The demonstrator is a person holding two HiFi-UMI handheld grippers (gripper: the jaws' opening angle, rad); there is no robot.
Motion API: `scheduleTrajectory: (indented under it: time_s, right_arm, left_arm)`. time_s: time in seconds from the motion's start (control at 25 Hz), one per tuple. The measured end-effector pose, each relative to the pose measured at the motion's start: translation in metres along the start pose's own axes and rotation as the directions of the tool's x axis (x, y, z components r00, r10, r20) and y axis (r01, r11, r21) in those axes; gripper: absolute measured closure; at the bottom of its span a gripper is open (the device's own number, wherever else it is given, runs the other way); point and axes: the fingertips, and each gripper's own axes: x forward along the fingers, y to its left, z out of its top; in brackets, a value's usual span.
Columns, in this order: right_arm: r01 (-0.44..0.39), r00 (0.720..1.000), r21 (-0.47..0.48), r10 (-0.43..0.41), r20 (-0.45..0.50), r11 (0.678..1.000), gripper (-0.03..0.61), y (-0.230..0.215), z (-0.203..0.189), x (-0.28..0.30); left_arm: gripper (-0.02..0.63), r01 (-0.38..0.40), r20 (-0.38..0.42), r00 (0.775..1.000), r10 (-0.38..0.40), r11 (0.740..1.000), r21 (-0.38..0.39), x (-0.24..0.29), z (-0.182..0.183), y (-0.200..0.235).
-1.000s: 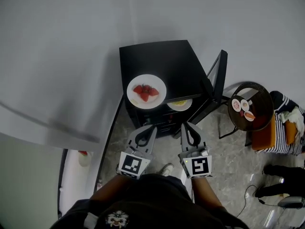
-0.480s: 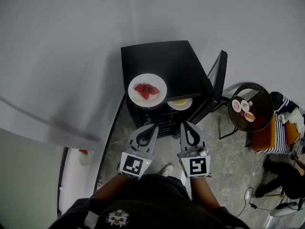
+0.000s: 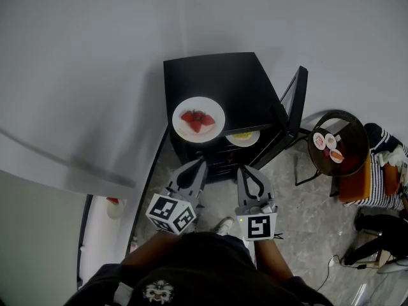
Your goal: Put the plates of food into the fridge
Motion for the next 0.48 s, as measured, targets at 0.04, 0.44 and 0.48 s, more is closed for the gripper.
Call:
scheduleTrajectory:
  time_s: [0.04, 0.44, 0.48]
  right_arm:
    - [-0.005, 1.0, -0.004, 0.005, -0.004, 1.0, 0.551, 0.0, -0.002, 0.0]
    - [-0.001, 1.0, 0.083, -0.002, 0.03, 0.997, 0.552, -0.001, -0.002, 0.004]
    - [-0.003, 1.0, 0.078, 0.001, 0.023, 0.997, 0.551, -0.002, -0.004, 0.004]
  left_arm:
    - [0.592, -0.006, 0.011, 1.0, 0.007, 0.996, -0.085, 0.0, 0.003, 0.005]
    - [0.549, 0.002, 0.066, 0.996, 0.059, 0.732, -0.681, 0.007, 0.009, 0.036]
    - [0.511, 0.024, 0.082, 0.995, 0.052, 0.688, -0.726, 0.01, 0.009, 0.035]
